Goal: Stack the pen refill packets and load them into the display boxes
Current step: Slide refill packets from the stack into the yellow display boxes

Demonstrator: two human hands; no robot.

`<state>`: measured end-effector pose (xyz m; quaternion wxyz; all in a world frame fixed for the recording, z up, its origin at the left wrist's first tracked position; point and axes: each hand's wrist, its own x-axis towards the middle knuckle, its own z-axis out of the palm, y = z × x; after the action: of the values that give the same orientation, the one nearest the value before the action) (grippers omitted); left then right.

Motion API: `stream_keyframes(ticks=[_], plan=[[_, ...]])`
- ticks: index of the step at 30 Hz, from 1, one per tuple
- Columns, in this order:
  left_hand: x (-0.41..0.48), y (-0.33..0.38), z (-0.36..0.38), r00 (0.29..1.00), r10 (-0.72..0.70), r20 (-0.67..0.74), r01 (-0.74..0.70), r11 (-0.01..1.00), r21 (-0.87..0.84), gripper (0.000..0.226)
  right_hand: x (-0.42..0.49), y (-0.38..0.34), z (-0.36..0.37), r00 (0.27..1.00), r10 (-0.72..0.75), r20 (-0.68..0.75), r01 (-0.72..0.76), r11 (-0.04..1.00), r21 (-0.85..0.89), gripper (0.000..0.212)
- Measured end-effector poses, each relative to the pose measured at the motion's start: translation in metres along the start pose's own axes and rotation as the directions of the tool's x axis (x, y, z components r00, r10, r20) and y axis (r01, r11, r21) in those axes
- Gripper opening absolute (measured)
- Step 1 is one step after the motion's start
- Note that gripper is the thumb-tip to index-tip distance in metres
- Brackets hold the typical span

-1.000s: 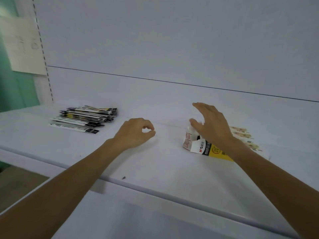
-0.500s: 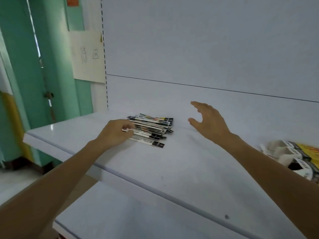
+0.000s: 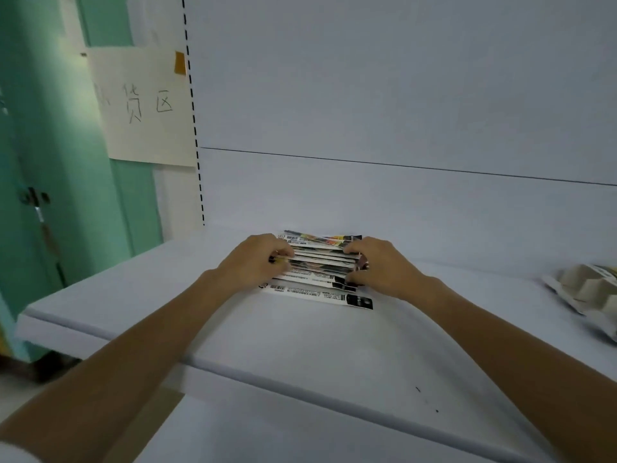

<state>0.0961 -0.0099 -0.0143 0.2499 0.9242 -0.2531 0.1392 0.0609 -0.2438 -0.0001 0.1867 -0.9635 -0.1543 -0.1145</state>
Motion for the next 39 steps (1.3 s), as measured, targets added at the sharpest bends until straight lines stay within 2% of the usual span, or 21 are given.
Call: stream_keyframes(ticks=[2,5,8,11,14,17,19,22,24,27,31,35,39], plan=[[0.004,0.002,0.002,0.998,0.06,0.005,-0.06,0.996,0.064,0.017,0.002,0.004,0.004,0.996,0.005,-0.093,-0.006,1.0,-0.018,0.031],[0.004,-0.002,0.002,0.996,0.074,0.054,-0.077,0.996,0.053,0.03,0.0,0.008,0.002,0.982,0.055,-0.178,-0.077,0.99,-0.119,0.015],[0.0,-0.006,0.002,0.986,0.12,0.115,-0.128,0.989,0.073,0.038,-0.005,0.007,0.002,0.983,0.126,-0.137,-0.137,0.987,-0.081,0.02],[0.0,-0.008,-0.001,0.982,0.14,0.123,-0.15,0.986,0.078,0.03,-0.011,0.006,0.007,0.989,0.111,-0.098,-0.114,0.993,-0.031,0.013],[0.003,-0.007,-0.003,0.973,0.202,0.115,-0.225,0.94,0.258,0.02,-0.012,0.007,0.007,0.988,0.112,-0.109,-0.112,0.994,0.002,0.007],[0.005,-0.009,-0.002,0.962,0.266,0.062,-0.272,0.905,0.327,0.02,-0.012,0.009,0.001,0.993,0.094,-0.073,-0.091,0.995,0.042,0.009],[0.006,-0.011,-0.001,0.962,0.272,0.026,-0.268,0.92,0.285,0.022,-0.014,0.007,-0.001,0.997,0.07,-0.033,-0.068,0.995,0.077,0.003],[0.003,-0.012,-0.001,0.965,0.261,0.007,-0.259,0.951,0.167,0.015,-0.022,0.005,0.001,0.998,0.063,0.023,-0.064,0.996,0.062,0.026],[-0.002,-0.01,-0.003,0.964,0.263,0.029,-0.265,0.955,0.136,0.011,-0.027,0.006,0.002,0.997,0.07,0.016,-0.071,0.995,0.076,0.031],[-0.006,-0.005,-0.003,0.953,0.299,0.054,-0.304,0.938,0.167,0.015,-0.029,0.011,0.004,0.999,0.021,-0.026,-0.021,0.999,0.028,0.022],[-0.007,-0.002,-0.001,0.948,0.304,0.089,-0.313,0.944,0.109,0.022,-0.031,0.008,0.004,0.999,-0.031,-0.04,0.032,0.999,0.018,0.013],[-0.006,-0.002,0.001,0.952,0.279,0.125,-0.293,0.949,0.119,0.026,-0.032,0.006,0.004,0.999,-0.036,-0.03,0.037,0.998,0.043,0.014],[-0.007,0.003,0.001,0.947,0.278,0.16,-0.303,0.94,0.156,0.024,-0.034,0.004,0.004,0.995,-0.078,-0.061,0.075,0.995,-0.059,0.017]])
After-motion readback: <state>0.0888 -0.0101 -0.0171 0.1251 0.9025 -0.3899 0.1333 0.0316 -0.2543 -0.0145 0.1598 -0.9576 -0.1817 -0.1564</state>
